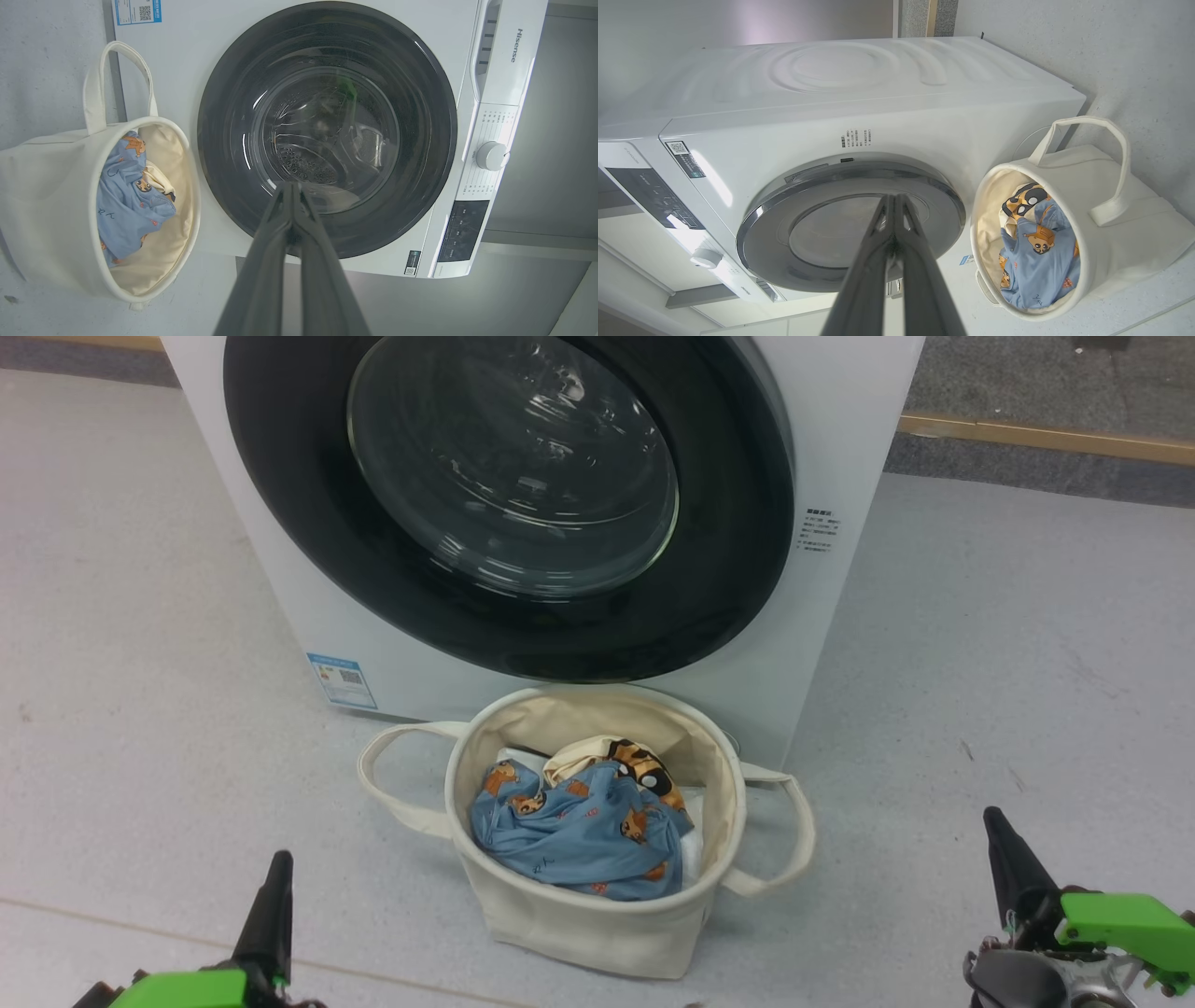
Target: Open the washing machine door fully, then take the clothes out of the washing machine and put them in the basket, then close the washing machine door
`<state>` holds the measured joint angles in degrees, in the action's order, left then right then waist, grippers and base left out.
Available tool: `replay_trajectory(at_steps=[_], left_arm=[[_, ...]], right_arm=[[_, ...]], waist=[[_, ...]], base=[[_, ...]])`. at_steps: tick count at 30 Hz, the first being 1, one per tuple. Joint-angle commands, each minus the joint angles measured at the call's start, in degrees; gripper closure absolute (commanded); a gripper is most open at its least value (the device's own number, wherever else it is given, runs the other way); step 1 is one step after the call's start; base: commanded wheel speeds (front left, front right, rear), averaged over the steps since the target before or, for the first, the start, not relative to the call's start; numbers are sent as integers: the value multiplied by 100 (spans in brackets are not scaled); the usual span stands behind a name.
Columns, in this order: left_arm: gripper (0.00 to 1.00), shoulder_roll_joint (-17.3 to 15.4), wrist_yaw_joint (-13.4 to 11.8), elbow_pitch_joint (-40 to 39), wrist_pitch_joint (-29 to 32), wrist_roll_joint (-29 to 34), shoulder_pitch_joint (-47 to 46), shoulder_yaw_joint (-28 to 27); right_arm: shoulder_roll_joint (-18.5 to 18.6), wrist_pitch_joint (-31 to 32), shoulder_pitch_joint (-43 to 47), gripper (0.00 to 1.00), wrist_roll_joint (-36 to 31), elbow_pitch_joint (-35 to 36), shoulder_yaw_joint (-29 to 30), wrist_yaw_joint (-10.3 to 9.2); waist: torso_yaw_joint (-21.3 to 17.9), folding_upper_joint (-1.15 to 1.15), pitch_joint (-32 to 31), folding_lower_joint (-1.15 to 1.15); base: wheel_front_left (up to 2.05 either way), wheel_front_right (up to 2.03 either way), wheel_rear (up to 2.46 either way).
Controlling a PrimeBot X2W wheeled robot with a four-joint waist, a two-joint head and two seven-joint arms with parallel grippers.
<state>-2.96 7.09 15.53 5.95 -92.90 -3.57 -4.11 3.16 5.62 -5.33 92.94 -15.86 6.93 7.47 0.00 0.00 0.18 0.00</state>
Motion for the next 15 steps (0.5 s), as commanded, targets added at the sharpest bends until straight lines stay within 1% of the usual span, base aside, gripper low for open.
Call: replay_trajectory(at_steps=[1,15], left_arm=[[100,-25,40,-150,20,38,-258,-198],[100,-19,40,-150,27,46,-259,-207]], right_arm=[[13,43,-80,100,-33,186,-95,2],[6,52,-82,100,-42,186,-84,2]], waist=[[0,0,0,0],[0,0,0,0]], base=[[0,0,0],[0,0,0]])
